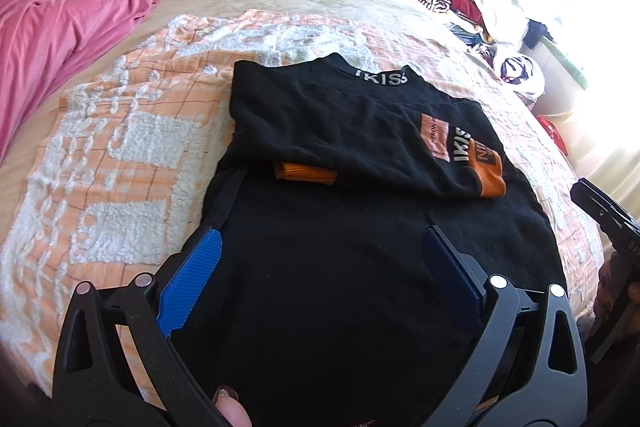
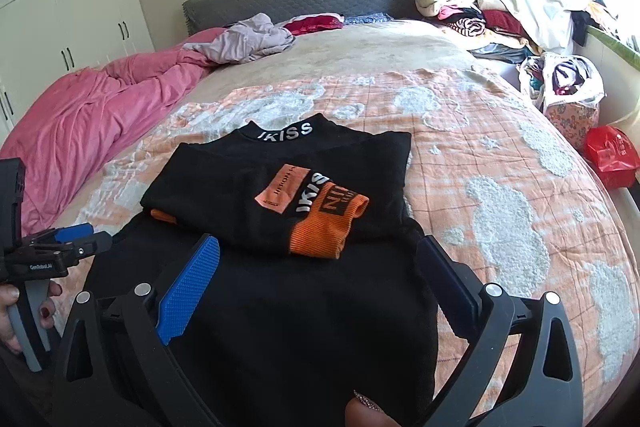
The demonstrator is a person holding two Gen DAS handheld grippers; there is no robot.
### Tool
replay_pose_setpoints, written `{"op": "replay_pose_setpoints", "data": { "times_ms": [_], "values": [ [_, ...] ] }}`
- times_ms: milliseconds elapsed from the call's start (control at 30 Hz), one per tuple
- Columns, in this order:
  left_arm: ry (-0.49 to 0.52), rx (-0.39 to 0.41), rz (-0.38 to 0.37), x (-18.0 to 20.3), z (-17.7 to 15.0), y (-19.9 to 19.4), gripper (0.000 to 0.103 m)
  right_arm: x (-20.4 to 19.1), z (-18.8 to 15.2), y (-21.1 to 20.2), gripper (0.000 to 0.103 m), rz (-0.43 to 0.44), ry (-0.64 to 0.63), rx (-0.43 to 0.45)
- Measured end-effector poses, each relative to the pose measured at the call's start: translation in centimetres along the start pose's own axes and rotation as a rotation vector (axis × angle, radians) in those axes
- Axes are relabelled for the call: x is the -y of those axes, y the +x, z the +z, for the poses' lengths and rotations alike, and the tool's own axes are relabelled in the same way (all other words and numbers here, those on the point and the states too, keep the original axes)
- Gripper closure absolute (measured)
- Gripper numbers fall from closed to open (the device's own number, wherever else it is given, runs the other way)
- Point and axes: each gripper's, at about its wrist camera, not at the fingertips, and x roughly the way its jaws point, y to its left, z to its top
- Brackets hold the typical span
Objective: Fold small clothes
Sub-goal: 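Move both tools back to the hem of the black sweatshirt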
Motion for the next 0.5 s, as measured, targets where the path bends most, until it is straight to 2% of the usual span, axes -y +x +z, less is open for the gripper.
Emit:
{"op": "replay_pose_setpoints", "data": {
  "times_ms": [300,500],
  "values": [
    [-0.035,-0.016,0.027,-2.0,-1.6,-0.6,0.009,1.6,-1.7,-0.8,0.005,0.01,0.068,-0.006],
    [-0.02,-0.024,0.044,-2.7,-2.5,-1.0,0.009,2.5,-2.7,-1.3,0.005,0.011,0.097,-0.017]
  ]
}}
